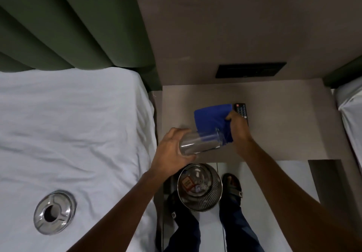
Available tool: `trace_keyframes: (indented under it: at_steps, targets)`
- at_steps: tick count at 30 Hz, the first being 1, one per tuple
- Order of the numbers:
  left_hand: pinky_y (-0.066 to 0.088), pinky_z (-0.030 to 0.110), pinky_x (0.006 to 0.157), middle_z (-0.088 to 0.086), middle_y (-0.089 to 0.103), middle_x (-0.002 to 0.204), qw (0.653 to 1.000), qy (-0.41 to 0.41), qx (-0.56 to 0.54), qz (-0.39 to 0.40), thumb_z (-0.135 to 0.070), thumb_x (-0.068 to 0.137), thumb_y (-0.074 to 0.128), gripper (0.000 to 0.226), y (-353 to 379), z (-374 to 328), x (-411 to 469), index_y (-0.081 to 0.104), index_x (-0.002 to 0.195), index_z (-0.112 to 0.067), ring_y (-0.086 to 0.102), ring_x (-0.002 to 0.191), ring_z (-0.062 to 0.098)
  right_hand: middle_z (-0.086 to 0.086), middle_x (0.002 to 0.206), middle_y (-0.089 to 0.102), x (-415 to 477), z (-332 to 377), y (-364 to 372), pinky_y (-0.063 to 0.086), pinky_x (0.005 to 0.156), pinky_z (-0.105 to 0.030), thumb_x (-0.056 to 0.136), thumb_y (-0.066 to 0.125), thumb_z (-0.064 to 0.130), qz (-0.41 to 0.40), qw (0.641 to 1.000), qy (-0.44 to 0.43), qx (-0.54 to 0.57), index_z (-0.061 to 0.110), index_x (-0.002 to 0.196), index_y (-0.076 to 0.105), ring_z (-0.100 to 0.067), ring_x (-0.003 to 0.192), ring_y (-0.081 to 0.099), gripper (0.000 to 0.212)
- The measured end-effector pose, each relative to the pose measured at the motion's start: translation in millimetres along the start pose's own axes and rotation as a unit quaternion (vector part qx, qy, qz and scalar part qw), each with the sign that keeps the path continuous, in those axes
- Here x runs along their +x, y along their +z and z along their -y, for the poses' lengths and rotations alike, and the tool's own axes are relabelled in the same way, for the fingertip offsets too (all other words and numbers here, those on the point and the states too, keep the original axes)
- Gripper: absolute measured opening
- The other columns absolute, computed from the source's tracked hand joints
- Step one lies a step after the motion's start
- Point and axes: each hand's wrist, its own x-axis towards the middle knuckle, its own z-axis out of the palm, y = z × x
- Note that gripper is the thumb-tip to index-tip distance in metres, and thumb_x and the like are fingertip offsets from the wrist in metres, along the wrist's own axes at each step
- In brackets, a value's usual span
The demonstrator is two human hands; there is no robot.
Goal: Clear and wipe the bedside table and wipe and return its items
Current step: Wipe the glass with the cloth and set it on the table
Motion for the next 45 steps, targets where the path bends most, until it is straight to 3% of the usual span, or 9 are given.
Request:
trace_keyframes:
  at_steps: [3,8,13,18,25,29,34,41,45]
  targets:
    - [0.05,0.024,0.092,-0.013,0.049,0.123,0.999,-0.035,-0.018,-0.025,-0.045,0.064,0.083,0.078,18.5,-9.5,1.7,0.046,0.131,-0.032,0.055,0.109,0.006,-0.016,0.103,0.065,3.3,-17.9,-19.2,0.051,0.091,-0.045,0.082,0.049,0.032,0.0,0.996,0.065,0.053,0.015,0.093,0.059,-0.029,0.095,0.063,0.023]
    - [0.049,0.024,0.089,-0.006,0.04,0.116,0.994,-0.08,0.073,-0.008,-0.054,0.07,0.076,0.088,27.6,-13.2,23.3,0.035,0.144,-0.03,0.05,0.104,0.01,-0.008,0.084,0.061,-5.2,-41.8,-18.1,0.053,0.076,-0.039,0.095,0.039,0.02,0.034,0.993,0.079,0.08,0.013,0.087,0.055,-0.023,0.08,0.061,0.02]
    - [0.053,0.031,0.089,-0.001,0.048,0.12,0.988,-0.134,0.074,0.013,-0.056,0.066,0.078,0.086,35.3,-12.7,36.6,0.041,0.14,-0.031,0.055,0.106,0.014,-0.001,0.072,0.056,-14.1,-41.2,-20.6,0.046,0.05,-0.019,0.095,0.041,0.018,-0.087,0.982,-0.158,-0.057,0.013,0.094,0.051,-0.014,0.059,0.055,0.011]
    - [0.051,0.023,0.083,-0.004,0.042,0.116,0.993,-0.108,0.011,-0.038,-0.046,0.067,0.083,0.085,38.5,-8.1,30.9,0.045,0.14,-0.03,0.053,0.104,0.011,-0.011,0.105,0.063,8.5,-31.7,-57.4,0.051,0.072,-0.038,0.089,0.035,0.021,-0.197,0.881,-0.279,-0.328,0.016,0.121,0.051,-0.025,0.08,0.061,0.036]
    - [0.04,0.01,0.076,-0.005,0.043,0.116,0.997,-0.071,0.033,0.026,-0.046,0.069,0.08,0.086,60.5,-14.5,44.5,0.041,0.142,-0.023,0.048,0.099,0.009,-0.016,0.114,0.063,26.1,-26.1,-41.2,0.057,0.073,-0.04,0.089,0.035,0.016,-0.004,0.925,-0.301,-0.231,0.013,0.124,0.056,-0.021,0.083,0.063,0.041]
    - [0.04,0.034,0.083,0.005,0.065,0.115,0.979,-0.003,0.201,-0.034,-0.068,0.067,0.061,0.081,76.0,-5.5,65.4,0.054,0.129,-0.016,0.056,0.104,0.026,-0.016,0.121,0.061,27.5,-22.5,-31.0,0.054,0.08,-0.04,0.09,0.033,0.018,-0.04,0.882,-0.366,-0.294,0.012,0.123,0.057,-0.022,0.092,0.061,0.042]
    - [0.036,0.03,0.081,0.003,0.065,0.101,0.984,-0.073,0.157,-0.043,-0.053,0.069,0.074,0.071,81.0,-0.8,93.7,0.049,0.123,-0.014,0.061,0.091,0.024,-0.01,0.126,0.06,29.4,-11.2,-18.0,0.047,0.089,-0.046,0.085,0.028,0.027,-0.024,0.809,-0.428,-0.402,0.016,0.122,0.059,-0.03,0.11,0.058,0.049]
    - [0.044,0.028,0.077,0.007,0.061,0.117,0.963,-0.238,-0.068,-0.105,-0.028,0.067,0.085,0.075,81.1,42.3,152.1,0.043,0.127,-0.013,0.058,0.098,0.017,-0.006,0.113,0.059,69.3,-43.6,-31.3,0.054,0.068,-0.038,0.09,0.038,0.018,-0.016,0.918,-0.291,-0.27,0.021,0.128,0.051,-0.02,0.085,0.06,0.04]
    - [0.042,0.021,0.079,-0.002,0.059,0.118,0.958,-0.223,-0.107,-0.145,-0.029,0.069,0.084,0.075,84.7,73.1,195.5,0.042,0.13,-0.017,0.056,0.101,0.011,-0.003,0.099,0.062,97.6,-58.8,-28.8,0.05,0.062,-0.025,0.096,0.043,0.01,-0.001,0.996,-0.09,0.007,0.021,0.114,0.056,-0.021,0.084,0.061,0.025]
